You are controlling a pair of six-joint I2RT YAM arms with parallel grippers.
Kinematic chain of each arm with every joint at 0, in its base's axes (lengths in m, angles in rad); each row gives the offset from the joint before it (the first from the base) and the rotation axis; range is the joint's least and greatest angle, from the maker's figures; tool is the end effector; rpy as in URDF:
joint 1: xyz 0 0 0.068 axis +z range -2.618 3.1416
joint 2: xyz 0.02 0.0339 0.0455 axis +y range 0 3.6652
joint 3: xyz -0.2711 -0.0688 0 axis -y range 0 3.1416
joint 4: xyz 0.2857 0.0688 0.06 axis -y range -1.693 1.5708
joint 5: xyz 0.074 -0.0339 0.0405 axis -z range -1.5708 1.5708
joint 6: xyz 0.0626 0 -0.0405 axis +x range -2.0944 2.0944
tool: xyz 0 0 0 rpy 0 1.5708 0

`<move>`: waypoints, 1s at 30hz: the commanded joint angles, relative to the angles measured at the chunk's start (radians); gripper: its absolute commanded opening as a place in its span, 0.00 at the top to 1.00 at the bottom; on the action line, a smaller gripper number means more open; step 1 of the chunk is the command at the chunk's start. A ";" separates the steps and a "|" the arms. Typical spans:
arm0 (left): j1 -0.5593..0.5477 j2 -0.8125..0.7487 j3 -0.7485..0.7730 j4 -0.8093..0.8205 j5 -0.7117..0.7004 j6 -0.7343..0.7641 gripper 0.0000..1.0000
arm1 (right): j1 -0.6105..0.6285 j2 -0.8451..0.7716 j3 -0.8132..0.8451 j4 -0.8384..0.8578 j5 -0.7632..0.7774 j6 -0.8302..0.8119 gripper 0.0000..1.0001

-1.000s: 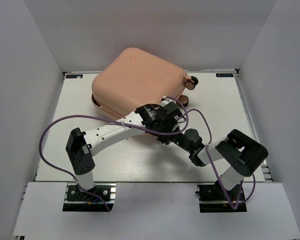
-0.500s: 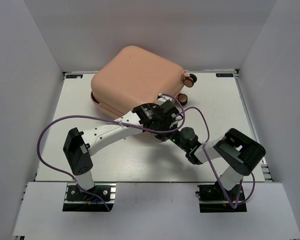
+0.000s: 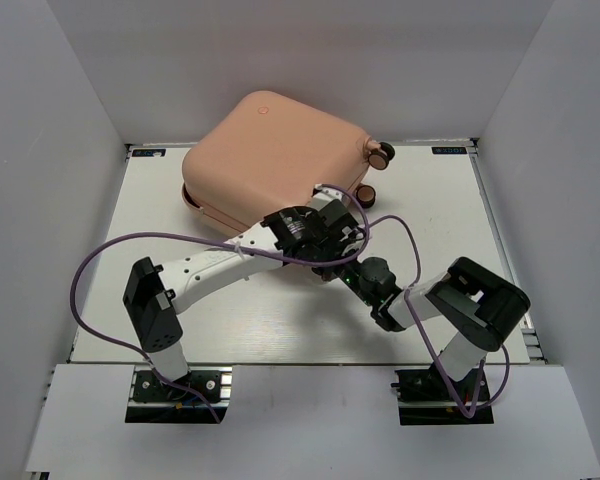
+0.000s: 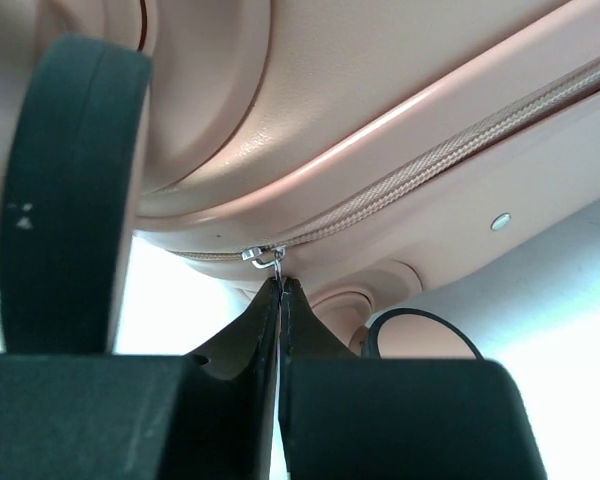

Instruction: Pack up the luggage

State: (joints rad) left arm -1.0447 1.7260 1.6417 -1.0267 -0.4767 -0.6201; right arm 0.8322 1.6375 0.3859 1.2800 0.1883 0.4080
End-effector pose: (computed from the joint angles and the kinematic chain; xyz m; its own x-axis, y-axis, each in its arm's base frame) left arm 0.2303 -0.3394 0.3009 -0.7533 0.2691 -0.6001 0.2806 0.9568 0.0768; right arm 0.2242 0.2288 0.1354 -0.2207 0.3366 -0.9154 -0.5587 0.7257 0.4015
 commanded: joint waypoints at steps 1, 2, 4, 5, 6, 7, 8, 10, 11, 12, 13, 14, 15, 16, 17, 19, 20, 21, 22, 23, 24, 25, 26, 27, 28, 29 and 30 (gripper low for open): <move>-0.026 -0.155 0.017 -0.050 -0.042 -0.023 1.00 | -0.080 -0.010 -0.007 0.259 0.310 -0.061 1.00; -0.029 -0.155 0.018 -0.082 -0.051 -0.036 1.00 | -0.082 -0.033 -0.021 0.249 0.310 -0.070 1.00; -0.023 -0.157 0.007 -0.096 -0.080 -0.046 1.00 | -0.105 -0.082 -0.025 0.168 0.309 -0.080 1.00; -0.020 -0.160 -0.006 -0.092 -0.083 -0.047 1.00 | -0.110 -0.117 -0.016 0.031 0.287 -0.086 1.00; -0.015 -0.164 -0.013 -0.090 -0.085 -0.050 1.00 | -0.116 -0.132 -0.004 -0.014 0.280 -0.090 1.00; -0.002 -0.161 -0.017 -0.082 -0.077 -0.047 1.00 | -0.129 -0.166 0.002 -0.057 0.233 -0.084 1.00; 0.003 -0.160 -0.026 -0.084 -0.066 -0.046 1.00 | -0.134 -0.189 0.031 -0.182 0.220 -0.089 1.00; 0.015 -0.151 -0.034 -0.056 -0.045 -0.037 1.00 | -0.150 -0.221 0.068 -0.305 0.172 -0.045 1.00; 0.015 -0.145 -0.034 -0.056 -0.042 -0.035 1.00 | -0.150 -0.209 0.105 -0.411 0.178 -0.093 1.00; 0.017 -0.143 -0.030 -0.052 -0.043 -0.033 1.00 | -0.154 -0.199 0.119 -0.401 0.180 -0.113 1.00; 0.017 -0.143 -0.029 -0.046 -0.043 -0.027 1.00 | -0.159 -0.165 0.122 -0.380 0.181 -0.129 1.00; 0.015 -0.144 -0.031 -0.044 -0.045 -0.029 1.00 | -0.175 -0.157 0.143 -0.395 0.186 -0.121 1.00; 0.015 -0.144 -0.043 -0.039 -0.054 -0.029 1.00 | -0.186 -0.145 0.160 -0.419 0.189 -0.115 1.00; 0.018 -0.157 -0.046 -0.032 -0.054 -0.030 1.00 | -0.211 -0.113 0.188 -0.483 0.194 -0.109 1.00; 0.020 -0.161 -0.051 -0.033 -0.056 -0.036 1.00 | -0.219 -0.099 0.195 -0.487 0.200 -0.103 1.00; 0.028 -0.166 -0.069 -0.029 -0.054 -0.041 1.00 | -0.252 -0.059 0.217 -0.488 0.235 -0.081 1.00; 0.031 -0.170 -0.077 -0.032 -0.056 -0.040 1.00 | -0.264 -0.033 0.222 -0.484 0.241 -0.060 1.00; 0.032 -0.171 -0.080 -0.036 -0.060 -0.043 1.00 | -0.277 -0.022 0.235 -0.481 0.249 -0.045 1.00; 0.037 -0.172 -0.085 -0.050 -0.072 -0.050 1.00 | -0.301 -0.002 0.237 -0.458 0.255 -0.032 1.00; 0.049 -0.174 -0.091 -0.056 -0.079 -0.055 1.00 | -0.327 0.008 0.245 -0.449 0.258 -0.028 1.00; 0.055 -0.175 -0.095 -0.068 -0.079 -0.067 1.00 | -0.355 0.024 0.255 -0.443 0.264 -0.017 1.00; 0.066 -0.180 -0.109 -0.085 -0.073 -0.070 1.00 | -0.366 0.041 0.261 -0.412 0.267 -0.011 1.00; 0.075 -0.183 -0.118 -0.088 -0.074 -0.072 1.00 | -0.398 0.047 0.271 -0.401 0.284 -0.005 1.00; 0.084 -0.200 -0.128 -0.093 -0.074 -0.078 1.00 | -0.425 0.056 0.275 -0.386 0.286 0.023 1.00; 0.087 -0.206 -0.144 -0.098 -0.073 -0.081 1.00 | -0.444 0.089 0.290 -0.349 0.266 0.038 1.00; 0.092 -0.219 -0.160 -0.099 -0.071 -0.081 1.00 | -0.490 0.103 0.303 -0.326 0.246 0.060 1.00; 0.103 -0.229 -0.164 -0.104 -0.065 -0.084 1.00 | -0.504 0.119 0.306 -0.291 0.214 0.081 1.00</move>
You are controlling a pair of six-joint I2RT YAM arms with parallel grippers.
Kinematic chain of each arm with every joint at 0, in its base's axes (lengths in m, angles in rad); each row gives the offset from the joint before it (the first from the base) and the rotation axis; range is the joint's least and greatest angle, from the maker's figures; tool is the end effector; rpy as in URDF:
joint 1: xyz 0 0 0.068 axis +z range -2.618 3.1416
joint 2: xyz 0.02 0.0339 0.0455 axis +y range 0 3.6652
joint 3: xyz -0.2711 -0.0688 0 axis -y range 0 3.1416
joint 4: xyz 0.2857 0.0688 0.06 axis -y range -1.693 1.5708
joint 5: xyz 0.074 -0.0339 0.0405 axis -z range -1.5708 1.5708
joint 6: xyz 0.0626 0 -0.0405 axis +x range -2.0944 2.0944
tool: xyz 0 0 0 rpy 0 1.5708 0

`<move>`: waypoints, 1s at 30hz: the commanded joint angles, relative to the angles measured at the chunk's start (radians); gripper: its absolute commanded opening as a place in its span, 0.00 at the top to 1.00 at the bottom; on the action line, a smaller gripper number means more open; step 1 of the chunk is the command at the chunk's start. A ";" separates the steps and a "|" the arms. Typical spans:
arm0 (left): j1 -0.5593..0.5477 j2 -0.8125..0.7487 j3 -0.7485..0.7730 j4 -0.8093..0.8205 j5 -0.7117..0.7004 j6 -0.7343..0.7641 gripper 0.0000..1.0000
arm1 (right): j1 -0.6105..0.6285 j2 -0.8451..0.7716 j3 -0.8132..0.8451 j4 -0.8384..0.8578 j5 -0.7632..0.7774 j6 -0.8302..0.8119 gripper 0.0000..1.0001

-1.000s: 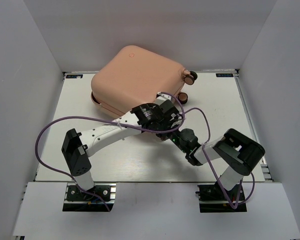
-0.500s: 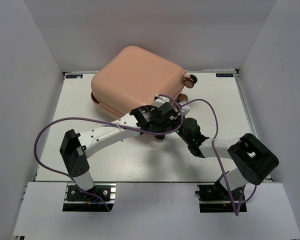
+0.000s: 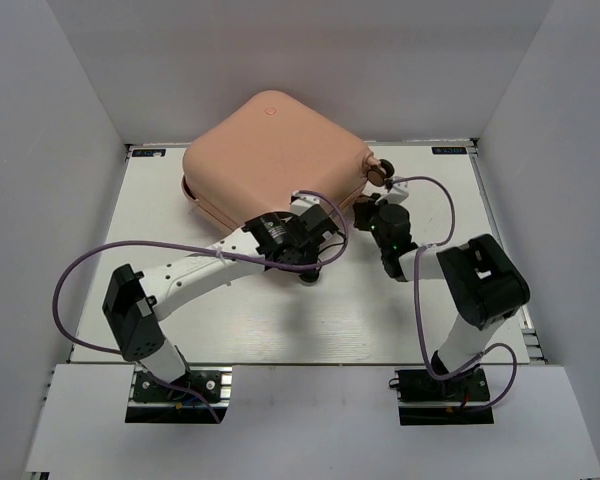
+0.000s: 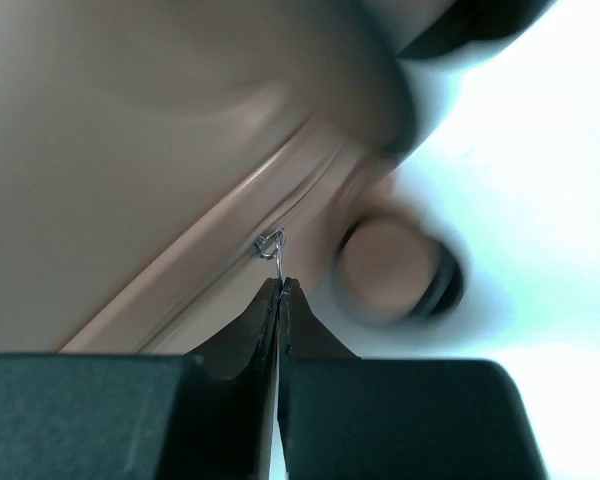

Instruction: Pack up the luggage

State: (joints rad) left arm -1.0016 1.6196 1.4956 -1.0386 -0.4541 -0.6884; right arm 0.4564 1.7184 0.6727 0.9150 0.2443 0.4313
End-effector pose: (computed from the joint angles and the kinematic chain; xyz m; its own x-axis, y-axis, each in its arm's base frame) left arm 0.2257 -0.3018 0.2889 -0.8033 0.1962 -0.5623 0.1978 0.9785 0.0587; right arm 0.3555 0.1577 0.1470 -0.1951 0.3561 -0.9139 -0.1440 0.9113 0.3858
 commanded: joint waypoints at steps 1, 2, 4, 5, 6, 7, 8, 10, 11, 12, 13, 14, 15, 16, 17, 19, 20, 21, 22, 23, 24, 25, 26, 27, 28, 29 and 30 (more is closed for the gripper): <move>0.063 -0.127 -0.027 -0.106 -0.086 -0.019 1.00 | -0.137 0.096 0.036 0.196 0.142 0.063 1.00; 0.067 -0.130 -0.031 -0.122 -0.087 -0.026 1.00 | -0.157 0.116 0.045 0.231 0.129 0.067 1.00; 0.078 -0.139 -0.046 -0.126 -0.087 -0.033 1.00 | -0.186 0.193 0.071 0.356 0.081 0.125 1.00; 0.086 -0.138 -0.051 -0.136 -0.083 -0.037 1.00 | -0.197 0.214 0.077 0.396 0.073 0.130 1.00; 0.099 -0.139 -0.049 -0.143 -0.078 -0.039 1.00 | -0.211 0.274 0.080 0.471 0.049 0.136 1.00; 0.106 -0.139 -0.052 -0.156 -0.080 -0.045 1.00 | -0.223 0.289 0.109 0.525 0.038 0.144 1.00; 0.113 -0.139 -0.058 -0.161 -0.078 -0.048 1.00 | -0.226 0.300 0.120 0.532 0.027 0.158 1.00; 0.135 -0.141 -0.058 -0.188 -0.074 -0.049 1.00 | -0.252 0.366 0.145 0.588 0.010 0.210 1.00; 0.142 -0.138 -0.057 -0.198 -0.075 -0.056 1.00 | -0.258 0.394 0.178 0.623 -0.022 0.215 1.00; 0.155 -0.138 -0.057 -0.204 -0.075 -0.057 1.00 | -0.277 0.409 0.194 0.633 -0.063 0.218 1.00; 0.167 -0.139 -0.060 -0.224 -0.077 -0.060 1.00 | -0.283 0.415 0.205 0.624 -0.086 0.215 1.00; 0.175 -0.139 -0.064 -0.228 -0.074 -0.065 1.00 | -0.288 0.420 0.224 0.624 -0.092 0.204 1.00; 0.179 -0.139 -0.072 -0.233 -0.077 -0.066 1.00 | -0.300 0.435 0.231 0.630 -0.097 0.198 1.00; 0.204 -0.144 -0.077 -0.271 -0.089 -0.072 1.00 | -0.308 0.437 0.232 0.634 -0.111 0.195 1.00; 0.215 -0.150 -0.080 -0.290 -0.096 -0.100 1.00 | -0.318 0.437 0.237 0.630 -0.108 0.169 1.00; 0.248 -0.156 -0.098 -0.345 -0.124 -0.115 1.00 | -0.334 0.437 0.241 0.627 -0.109 0.152 1.00; 0.256 -0.173 -0.103 -0.353 -0.129 -0.129 1.00 | -0.340 0.437 0.255 0.611 -0.120 0.129 1.00; 0.271 -0.179 -0.113 -0.357 -0.135 -0.131 1.00 | -0.343 0.440 0.271 0.599 -0.126 0.129 1.00; 0.290 -0.190 -0.138 -0.394 -0.153 -0.140 1.00 | -0.355 0.441 0.286 0.588 -0.166 0.129 1.00; 0.307 -0.197 -0.143 -0.412 -0.161 -0.158 1.00 | -0.354 0.446 0.289 0.602 -0.212 0.124 1.00; 0.317 -0.201 -0.141 -0.478 -0.188 -0.178 1.00 | -0.355 0.449 0.292 0.614 -0.235 0.113 1.00; 0.345 -0.214 -0.144 -0.497 -0.219 -0.203 1.00 | -0.363 0.446 0.292 0.633 -0.358 0.094 1.00; 0.357 -0.219 -0.147 -0.514 -0.244 -0.209 1.00 | -0.366 0.442 0.291 0.633 -0.435 0.086 1.00; 0.369 -0.234 -0.149 -0.553 -0.257 -0.239 1.00 | -0.366 0.422 0.285 0.636 -0.480 0.067 1.00; 0.379 -0.239 -0.159 -0.561 -0.273 -0.246 1.00 | -0.363 0.397 0.256 0.631 -0.512 0.043 1.00; 0.426 -0.250 -0.175 -0.572 -0.282 -0.255 1.00 | -0.357 0.382 0.240 0.628 -0.561 0.025 1.00; 0.438 -0.279 -0.181 -0.581 -0.284 -0.261 1.00 | -0.355 0.354 0.211 0.621 -0.580 0.006 1.00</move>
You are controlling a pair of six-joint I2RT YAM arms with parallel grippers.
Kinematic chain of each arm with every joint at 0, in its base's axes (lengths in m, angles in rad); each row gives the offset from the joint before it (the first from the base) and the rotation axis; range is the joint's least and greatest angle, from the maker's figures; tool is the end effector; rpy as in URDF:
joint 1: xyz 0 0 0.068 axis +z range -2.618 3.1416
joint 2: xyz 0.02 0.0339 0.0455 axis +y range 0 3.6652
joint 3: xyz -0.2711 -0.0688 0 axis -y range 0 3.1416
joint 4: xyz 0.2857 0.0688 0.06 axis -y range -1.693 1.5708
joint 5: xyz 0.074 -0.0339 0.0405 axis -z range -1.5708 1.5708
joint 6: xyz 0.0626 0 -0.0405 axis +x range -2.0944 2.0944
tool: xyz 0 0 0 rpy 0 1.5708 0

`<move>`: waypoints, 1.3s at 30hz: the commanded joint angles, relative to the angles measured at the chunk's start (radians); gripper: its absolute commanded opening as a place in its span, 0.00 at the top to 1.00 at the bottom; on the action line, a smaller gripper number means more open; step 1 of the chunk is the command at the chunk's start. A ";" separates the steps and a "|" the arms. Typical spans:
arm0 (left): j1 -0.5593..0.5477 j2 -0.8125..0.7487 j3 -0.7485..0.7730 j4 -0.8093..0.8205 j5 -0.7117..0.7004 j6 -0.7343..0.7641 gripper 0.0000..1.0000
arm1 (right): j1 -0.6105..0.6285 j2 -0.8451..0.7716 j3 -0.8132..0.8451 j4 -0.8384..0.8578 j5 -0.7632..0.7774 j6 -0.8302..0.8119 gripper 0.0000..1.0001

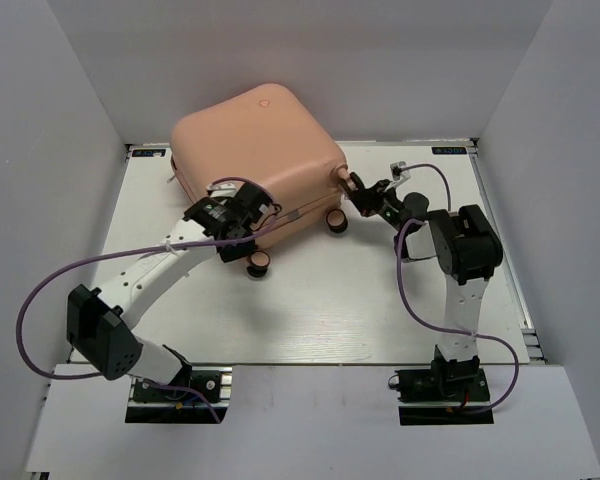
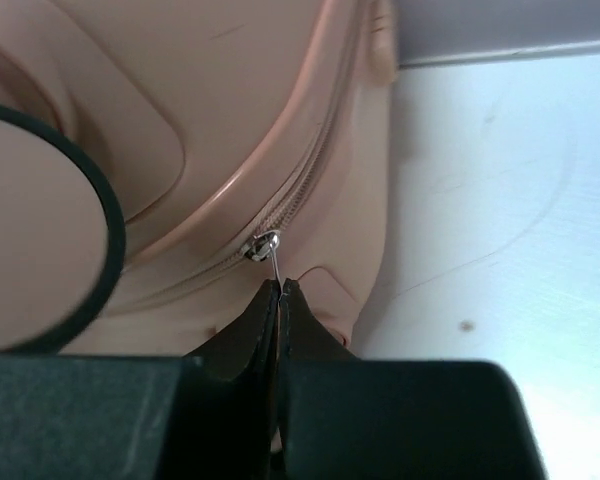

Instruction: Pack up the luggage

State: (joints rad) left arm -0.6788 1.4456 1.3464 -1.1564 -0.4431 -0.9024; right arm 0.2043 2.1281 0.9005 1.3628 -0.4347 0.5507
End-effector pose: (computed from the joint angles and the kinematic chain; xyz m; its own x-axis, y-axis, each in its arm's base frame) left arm 0.2635 -0.1781 0.2898 -0.8226 -0.2474 -0.5120 -0.2933 0.9560 0.0093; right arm 0.4310 0.1162 0.1124 -0.1976 0.4437 -0.8741 -0.5741 0.6704 0.4701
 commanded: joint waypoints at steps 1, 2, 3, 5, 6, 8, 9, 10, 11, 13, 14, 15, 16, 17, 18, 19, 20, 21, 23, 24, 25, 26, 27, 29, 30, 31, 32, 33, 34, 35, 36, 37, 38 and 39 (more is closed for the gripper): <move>0.145 -0.117 -0.042 -0.463 -0.299 -0.053 1.00 | -0.098 -0.086 -0.046 0.130 0.074 -0.123 1.00; 0.160 -0.126 -0.064 -0.466 -0.304 -0.058 1.00 | -0.092 -0.098 -0.075 0.122 0.061 -0.141 1.00; 0.203 -0.157 -0.070 -0.476 -0.305 -0.069 1.00 | -0.074 -0.127 -0.090 0.107 0.057 -0.194 1.00; 0.228 -0.186 -0.098 -0.471 -0.316 -0.053 1.00 | -0.053 -0.164 -0.114 0.026 0.070 -0.244 1.00; 0.258 -0.201 -0.104 -0.439 -0.315 -0.043 1.00 | -0.025 -0.171 -0.109 0.004 0.100 -0.282 1.00; 0.278 -0.215 -0.124 -0.427 -0.330 -0.007 1.00 | -0.008 -0.160 -0.085 -0.013 0.117 -0.313 1.00; 0.315 -0.218 -0.116 -0.419 -0.332 0.003 1.00 | 0.004 -0.155 -0.074 -0.014 0.138 -0.304 1.00; 0.324 -0.221 -0.115 -0.417 -0.336 0.011 1.00 | 0.009 -0.151 -0.063 -0.007 0.149 -0.308 1.00; 0.337 -0.220 -0.112 -0.417 -0.345 0.019 1.00 | 0.021 -0.148 -0.046 -0.013 0.158 -0.319 1.00; 0.364 -0.217 -0.105 -0.382 -0.353 0.043 1.00 | 0.041 -0.145 -0.020 -0.056 0.183 -0.378 1.00; 0.383 -0.217 -0.102 -0.359 -0.350 0.084 1.00 | 0.052 -0.143 0.000 -0.070 0.195 -0.393 1.00; 0.389 -0.209 -0.086 -0.355 -0.326 0.098 0.98 | 0.055 -0.140 0.020 -0.082 0.198 -0.406 1.00; 0.392 -0.202 -0.078 -0.353 -0.318 0.106 0.78 | 0.072 -0.137 0.029 -0.111 0.192 -0.429 1.00; 0.389 -0.199 -0.057 -0.310 -0.278 0.137 0.65 | 0.076 -0.135 0.037 -0.116 0.182 -0.433 1.00; 0.380 -0.194 -0.041 -0.295 -0.243 0.182 0.49 | 0.079 -0.135 0.046 -0.123 0.179 -0.430 1.00; 0.324 -0.191 -0.020 -0.287 -0.237 0.198 0.25 | 0.089 -0.138 0.048 -0.134 0.174 -0.433 1.00; 0.296 -0.192 -0.007 -0.270 -0.230 0.213 0.08 | 0.095 -0.143 0.051 -0.149 0.168 -0.437 1.00; 0.266 -0.189 0.008 -0.269 -0.229 0.265 0.00 | 0.098 -0.145 0.060 -0.190 0.160 -0.451 1.00; 0.150 -0.185 0.091 -0.267 -0.235 0.281 0.00 | 0.113 -0.152 0.058 -0.208 0.160 -0.468 1.00; 0.103 -0.186 0.111 -0.244 -0.230 0.322 0.00 | 0.116 -0.157 0.052 -0.215 0.162 -0.465 1.00; 0.076 -0.185 0.155 -0.229 -0.201 0.332 0.00 | 0.118 -0.158 0.045 -0.217 0.166 -0.468 1.00; 0.012 -0.174 0.161 -0.173 -0.177 0.371 0.00 | 0.125 -0.161 0.041 -0.218 0.171 -0.457 1.00; -0.007 -0.169 0.166 -0.096 -0.155 0.402 0.00 | 0.129 -0.168 0.040 -0.231 0.172 -0.454 1.00; -0.071 -0.139 0.165 0.022 -0.033 0.433 0.00 | 0.138 -0.171 0.040 -0.241 0.178 -0.451 1.00; -0.083 -0.076 0.175 0.077 0.016 0.430 0.00 | 0.142 -0.181 0.038 -0.263 0.179 -0.449 1.00; -0.097 -0.045 0.190 0.098 0.035 0.419 0.00 | 0.147 -0.181 0.038 -0.272 0.185 -0.452 1.00; -0.122 -0.015 0.241 0.130 0.040 0.410 0.00 | 0.149 -0.188 0.038 -0.274 0.188 -0.451 1.00; -0.143 0.081 0.261 0.159 0.043 0.405 0.00 | 0.153 -0.189 0.038 -0.287 0.195 -0.445 1.00; -0.160 0.114 0.285 0.168 0.043 0.372 0.00 | 0.155 -0.194 0.038 -0.291 0.198 -0.442 1.00; -0.168 0.146 0.369 0.181 0.058 0.364 0.00 | 0.158 -0.195 0.038 -0.292 0.201 -0.439 1.00; -0.171 0.209 0.397 0.194 0.058 0.356 0.00 | 0.158 -0.194 0.035 -0.289 0.202 -0.433 1.00; -0.171 0.257 0.420 0.201 0.052 0.312 0.00 | 0.161 -0.194 0.034 -0.286 0.203 -0.420 1.00; -0.173 0.287 0.447 0.271 0.069 0.304 0.00 | 0.159 -0.194 0.031 -0.287 0.202 -0.420 1.00; -0.174 0.295 0.447 0.326 0.082 0.287 0.00 | 0.158 -0.201 0.029 -0.298 0.206 -0.417 1.00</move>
State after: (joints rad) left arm -0.8478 1.7164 1.7420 -0.9779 -0.4133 -0.5571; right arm 0.3702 1.9667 0.9096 1.0737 -0.3126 0.1383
